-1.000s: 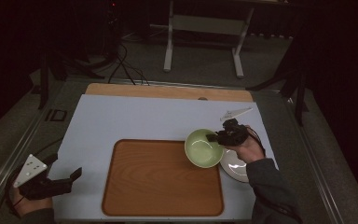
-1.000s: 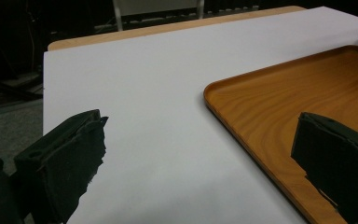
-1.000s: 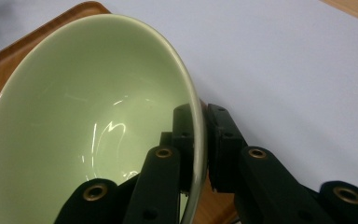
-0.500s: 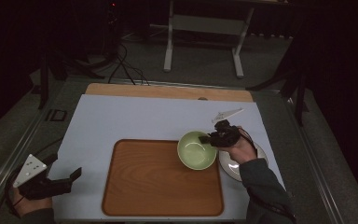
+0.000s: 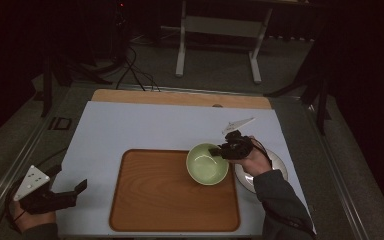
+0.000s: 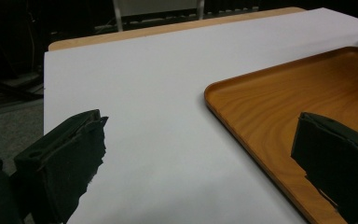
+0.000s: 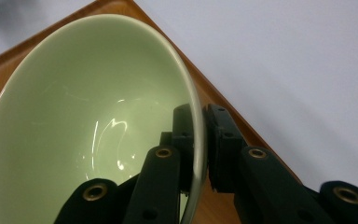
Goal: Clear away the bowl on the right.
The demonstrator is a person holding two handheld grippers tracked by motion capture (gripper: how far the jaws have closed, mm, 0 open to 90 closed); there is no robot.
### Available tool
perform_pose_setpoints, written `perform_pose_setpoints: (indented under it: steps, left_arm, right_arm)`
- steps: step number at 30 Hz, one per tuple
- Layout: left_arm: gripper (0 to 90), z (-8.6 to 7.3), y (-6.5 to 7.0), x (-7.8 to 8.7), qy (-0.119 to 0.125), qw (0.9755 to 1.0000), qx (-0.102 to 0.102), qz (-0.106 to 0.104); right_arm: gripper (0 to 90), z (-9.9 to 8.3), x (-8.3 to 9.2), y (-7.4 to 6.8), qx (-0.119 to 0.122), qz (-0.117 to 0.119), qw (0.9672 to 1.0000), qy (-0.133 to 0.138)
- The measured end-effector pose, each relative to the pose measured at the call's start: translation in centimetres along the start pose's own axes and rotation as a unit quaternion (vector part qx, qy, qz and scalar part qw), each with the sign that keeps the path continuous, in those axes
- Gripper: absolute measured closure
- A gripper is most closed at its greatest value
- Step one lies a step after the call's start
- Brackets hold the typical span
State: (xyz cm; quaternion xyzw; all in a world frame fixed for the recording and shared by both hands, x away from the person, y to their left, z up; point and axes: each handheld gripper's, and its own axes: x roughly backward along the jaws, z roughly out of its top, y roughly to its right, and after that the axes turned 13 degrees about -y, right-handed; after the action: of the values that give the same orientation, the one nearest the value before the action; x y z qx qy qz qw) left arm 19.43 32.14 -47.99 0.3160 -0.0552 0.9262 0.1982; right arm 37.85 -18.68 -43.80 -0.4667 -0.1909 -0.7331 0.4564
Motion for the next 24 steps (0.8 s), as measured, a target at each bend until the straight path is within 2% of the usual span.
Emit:
perform_pose_setpoints:
  steps: [24]
  left_arm:
    - [2.7,0.0,0.0,0.0,0.0,1.0,-0.001,0.0]
  right_arm:
    - [82.6,1.5,-1.9,-1.6,0.022,0.018,0.9996,-0.007]
